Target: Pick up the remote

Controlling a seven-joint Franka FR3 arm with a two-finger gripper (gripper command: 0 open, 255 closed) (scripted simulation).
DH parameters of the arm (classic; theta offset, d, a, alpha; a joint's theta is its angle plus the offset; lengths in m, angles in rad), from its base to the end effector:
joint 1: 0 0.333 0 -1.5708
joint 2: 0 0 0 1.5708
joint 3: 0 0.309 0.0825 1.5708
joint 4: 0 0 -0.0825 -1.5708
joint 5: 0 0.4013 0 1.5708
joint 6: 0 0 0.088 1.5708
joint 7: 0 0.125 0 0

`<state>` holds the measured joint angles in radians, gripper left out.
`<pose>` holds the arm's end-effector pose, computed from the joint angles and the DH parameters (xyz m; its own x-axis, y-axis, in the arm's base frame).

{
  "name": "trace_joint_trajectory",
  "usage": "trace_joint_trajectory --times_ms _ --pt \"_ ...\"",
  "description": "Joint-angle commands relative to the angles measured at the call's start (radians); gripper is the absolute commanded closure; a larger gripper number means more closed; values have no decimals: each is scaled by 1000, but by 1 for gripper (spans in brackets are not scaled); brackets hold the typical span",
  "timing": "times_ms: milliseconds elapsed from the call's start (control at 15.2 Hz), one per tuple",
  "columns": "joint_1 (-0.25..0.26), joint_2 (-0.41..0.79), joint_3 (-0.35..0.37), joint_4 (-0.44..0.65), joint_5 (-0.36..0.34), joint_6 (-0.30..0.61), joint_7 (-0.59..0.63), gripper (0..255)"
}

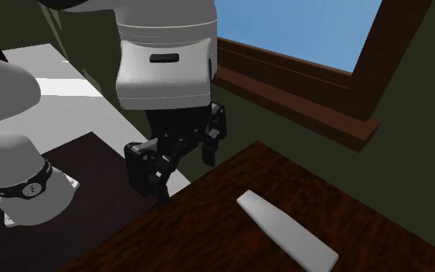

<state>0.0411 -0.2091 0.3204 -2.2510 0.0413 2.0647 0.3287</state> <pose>0.4691 0.1826 0.4153 0.9997 0.0076 0.0219 0.0071 -0.9997 0.0229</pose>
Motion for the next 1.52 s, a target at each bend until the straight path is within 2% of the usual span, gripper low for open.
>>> trace_joint_trajectory --times_ms 0,462,924,1452 --pt "4 81 26 38 -19 40 62 0" --pt "37 357 63 206 -123 126 252 0" --pt "119 639 38 448 -223 147 407 0" --pt "130 697 22 425 -249 225 424 0"
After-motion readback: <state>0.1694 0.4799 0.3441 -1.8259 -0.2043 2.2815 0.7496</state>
